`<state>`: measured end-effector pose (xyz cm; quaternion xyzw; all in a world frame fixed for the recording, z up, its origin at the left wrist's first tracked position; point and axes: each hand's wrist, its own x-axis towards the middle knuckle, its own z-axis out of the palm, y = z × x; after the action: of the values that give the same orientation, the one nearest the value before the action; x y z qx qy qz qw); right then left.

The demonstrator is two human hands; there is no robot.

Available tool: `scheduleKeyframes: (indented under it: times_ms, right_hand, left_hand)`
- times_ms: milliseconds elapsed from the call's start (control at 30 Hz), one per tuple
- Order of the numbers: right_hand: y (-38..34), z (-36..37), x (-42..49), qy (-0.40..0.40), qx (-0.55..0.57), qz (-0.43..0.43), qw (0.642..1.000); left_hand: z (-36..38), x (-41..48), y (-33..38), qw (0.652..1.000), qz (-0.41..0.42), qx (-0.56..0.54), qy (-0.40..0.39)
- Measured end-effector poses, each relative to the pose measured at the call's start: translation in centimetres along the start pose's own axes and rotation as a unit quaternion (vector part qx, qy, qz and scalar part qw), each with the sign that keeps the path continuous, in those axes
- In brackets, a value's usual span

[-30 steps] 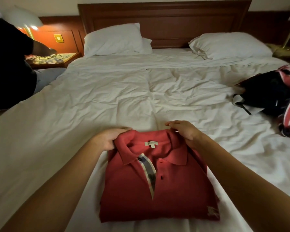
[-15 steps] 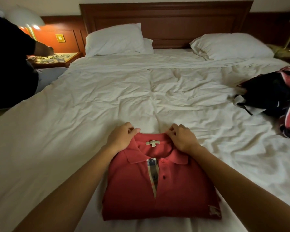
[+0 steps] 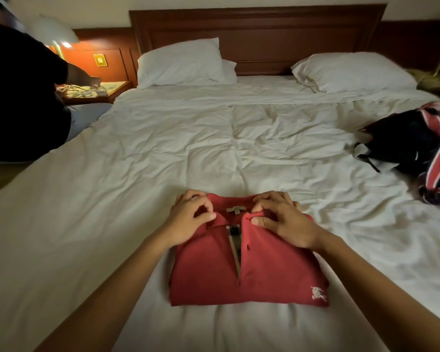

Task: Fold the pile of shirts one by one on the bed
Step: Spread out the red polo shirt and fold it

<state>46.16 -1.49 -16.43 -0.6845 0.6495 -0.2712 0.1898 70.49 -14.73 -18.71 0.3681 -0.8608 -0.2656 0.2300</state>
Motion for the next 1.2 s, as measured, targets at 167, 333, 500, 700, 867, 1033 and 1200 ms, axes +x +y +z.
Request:
scheduleKeyframes:
  times_ms: [167, 333, 500, 700, 867, 1033, 1200]
  right_hand:
    - [-1.1, 3.1, 1.0, -0.014, -0.100, 0.017, 0.995]
    - [-0.7, 4.4, 0.0, 0.010, -0.161, 0.006, 0.987]
    - [1.0, 1.5, -2.0, 0.082, -0.115, 0.115, 0.983]
    - [2.6, 0.6, -3.2, 0.131, -0.099, 0.279, 0.946]
    - [2.9, 0.1, -2.7, 0.133, -0.079, 0.290, 0.944]
    - [3.7, -1.8, -2.5, 0.127, -0.020, 0.252, 0.959]
    - [4.3, -2.1, -0.5, 0.158, 0.061, 0.223, 0.960]
  left_hand:
    - [1.1, -0.1, 0.0, 0.994, -0.031, 0.071, -0.073]
    - [0.3, -1.7, -0.1, 0.987, -0.054, 0.090, -0.120]
    - [-1.9, -3.5, -0.5, 0.977, -0.067, 0.093, -0.179]
    - [-0.7, -3.0, -0.3, 0.970, -0.232, 0.012, 0.076]
    - [-0.8, -3.3, -0.9, 0.967, -0.239, 0.006, 0.093]
    - [-1.9, -3.0, -0.6, 0.957, -0.235, -0.156, 0.073]
    - [-3.4, -1.1, -0.6, 0.903, -0.271, -0.329, 0.050]
